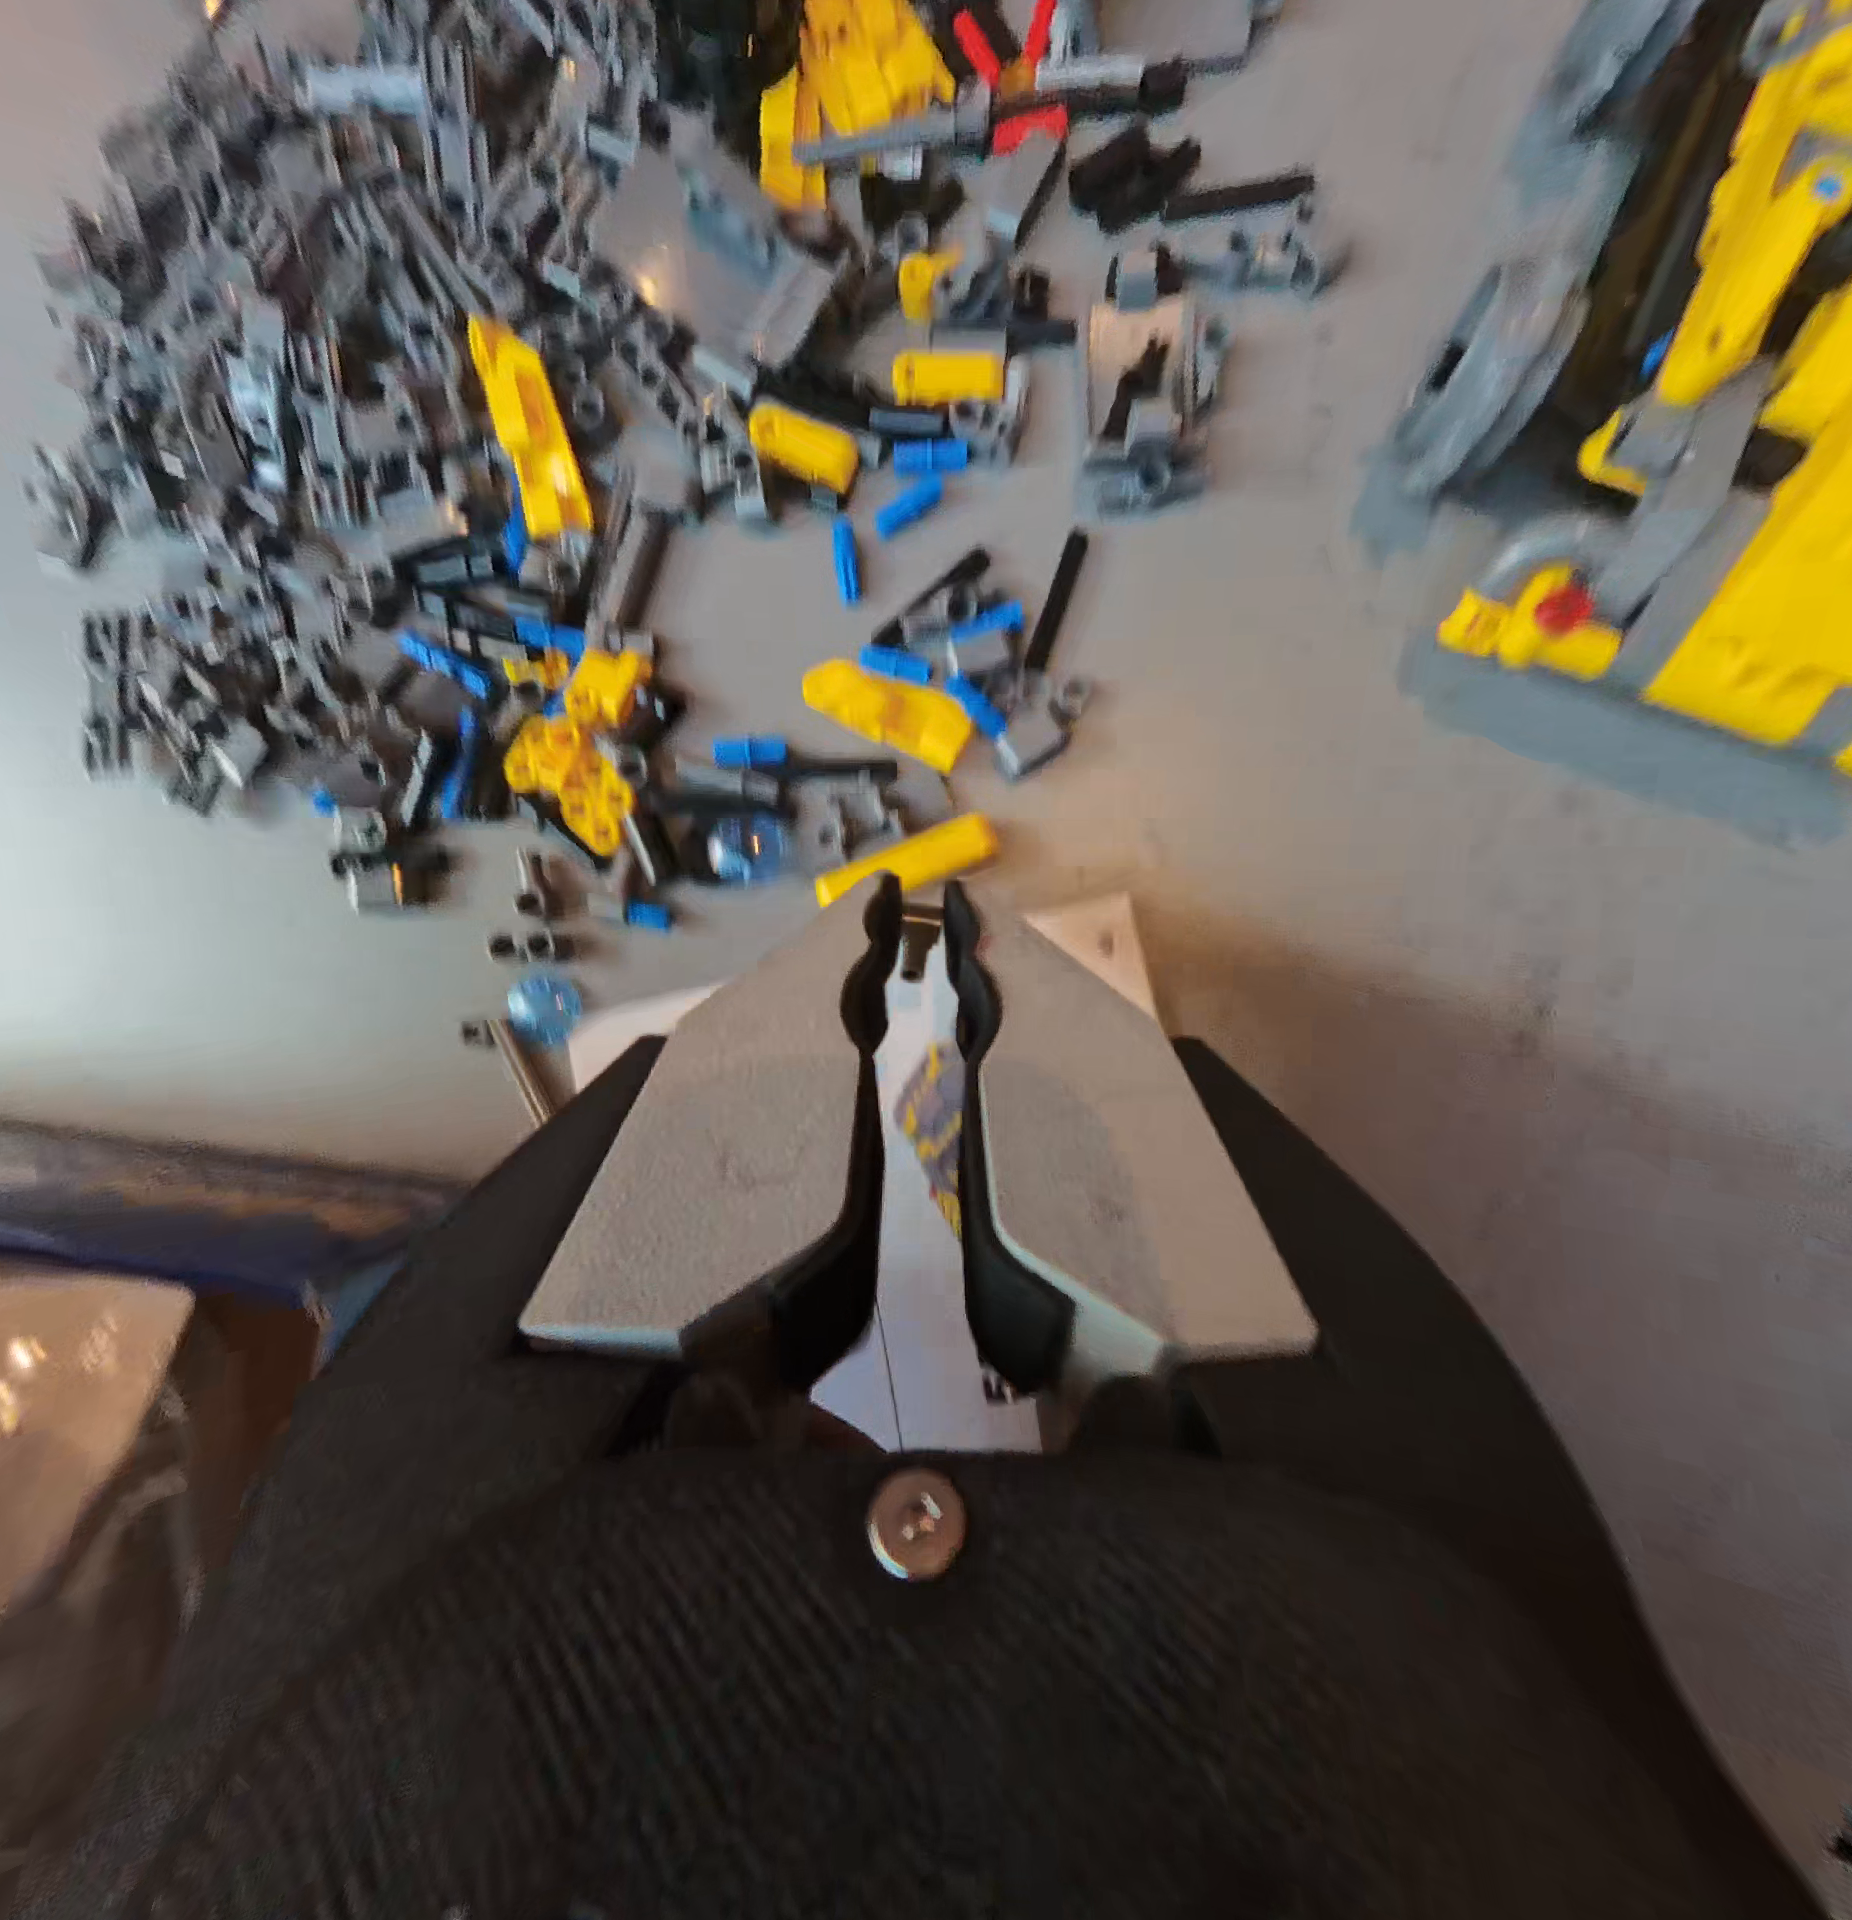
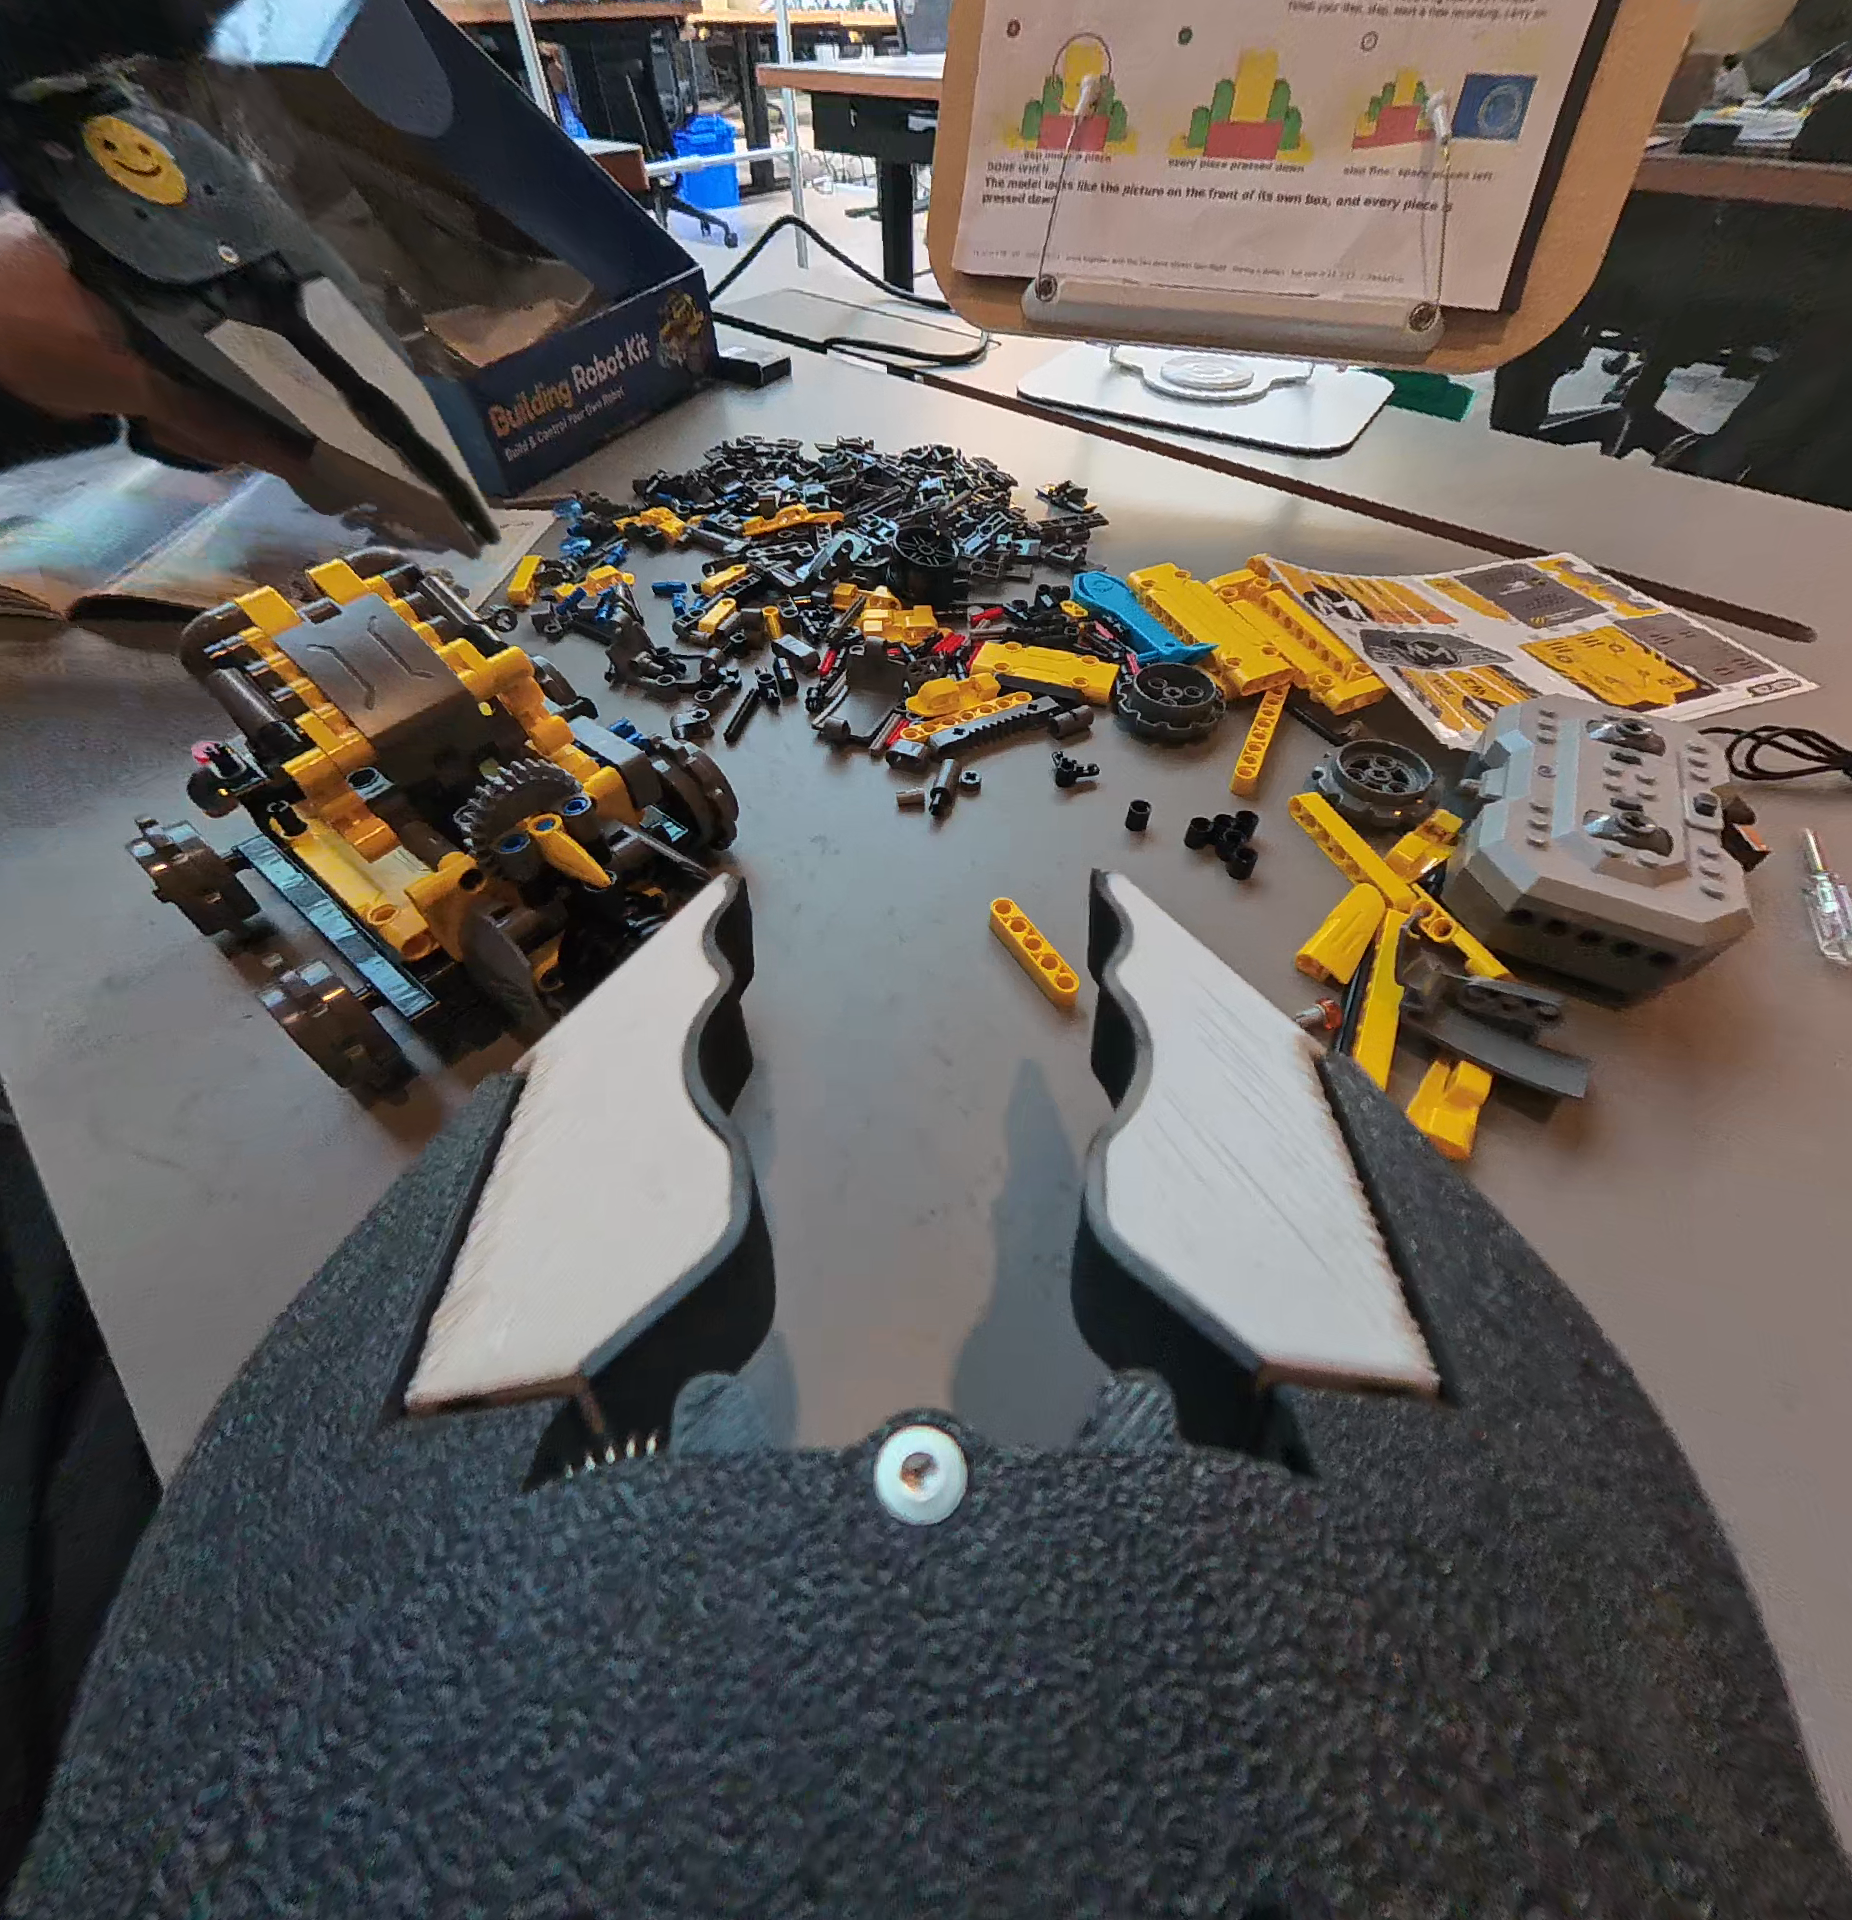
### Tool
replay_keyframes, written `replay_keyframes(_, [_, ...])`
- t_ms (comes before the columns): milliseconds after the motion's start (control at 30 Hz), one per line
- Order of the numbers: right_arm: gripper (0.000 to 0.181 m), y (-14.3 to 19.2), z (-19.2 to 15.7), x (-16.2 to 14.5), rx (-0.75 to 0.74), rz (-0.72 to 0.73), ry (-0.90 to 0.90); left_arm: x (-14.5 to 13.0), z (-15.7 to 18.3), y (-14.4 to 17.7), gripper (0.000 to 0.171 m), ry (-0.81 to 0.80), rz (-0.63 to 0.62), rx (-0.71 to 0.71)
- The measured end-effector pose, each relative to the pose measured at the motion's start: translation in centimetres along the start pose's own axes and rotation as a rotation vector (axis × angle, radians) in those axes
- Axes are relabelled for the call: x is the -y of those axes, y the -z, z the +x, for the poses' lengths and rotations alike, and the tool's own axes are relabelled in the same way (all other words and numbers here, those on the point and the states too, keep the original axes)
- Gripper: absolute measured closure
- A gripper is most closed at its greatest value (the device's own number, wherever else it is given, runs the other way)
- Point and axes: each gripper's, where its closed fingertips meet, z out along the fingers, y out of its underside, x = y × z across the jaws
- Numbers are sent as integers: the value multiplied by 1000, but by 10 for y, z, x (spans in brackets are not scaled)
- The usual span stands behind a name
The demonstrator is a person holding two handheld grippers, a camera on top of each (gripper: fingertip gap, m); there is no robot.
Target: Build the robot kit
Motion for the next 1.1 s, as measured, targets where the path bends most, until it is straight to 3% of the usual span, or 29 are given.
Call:
replay_keyframes(167, [117, 4, 3, 4, 0, 32, -23, 61, -8, -16, 165, -18, 63, -10])
replay_keyframes(233, [114, 5, 6, 4, -19, 34, -21, 73, -17, -22, 143, 22, 81, 22])
replay_keyframes(367, [112, 3, 7, 1, -24, 19, -20, 86, -9, -10, 134, 113, 210, -12])
replay_keyframes(533, [112, 1, 9, 0, -41, 5, -15, 69, -1, 43, 124, 189, 331, 76])
replay_keyframes(667, [110, 1, 13, -1, -66, 0, -20, 56, 50, 97, 119, 239, 607, 10])
replay_keyframes(833, [96, 2, 27, 4, -146, 33, -10, 30, 128, 112, 118, 212, 848, -80])
replay_keyframes(933, [94, -2, 31, 4, -163, 25, -17, 14, 149, 95, 122, 163, 794, -81])
replay_keyframes(1100, [92, -6, 36, 2, -197, 0, -4, 13, 163, 94, 138, 127, 774, -195])
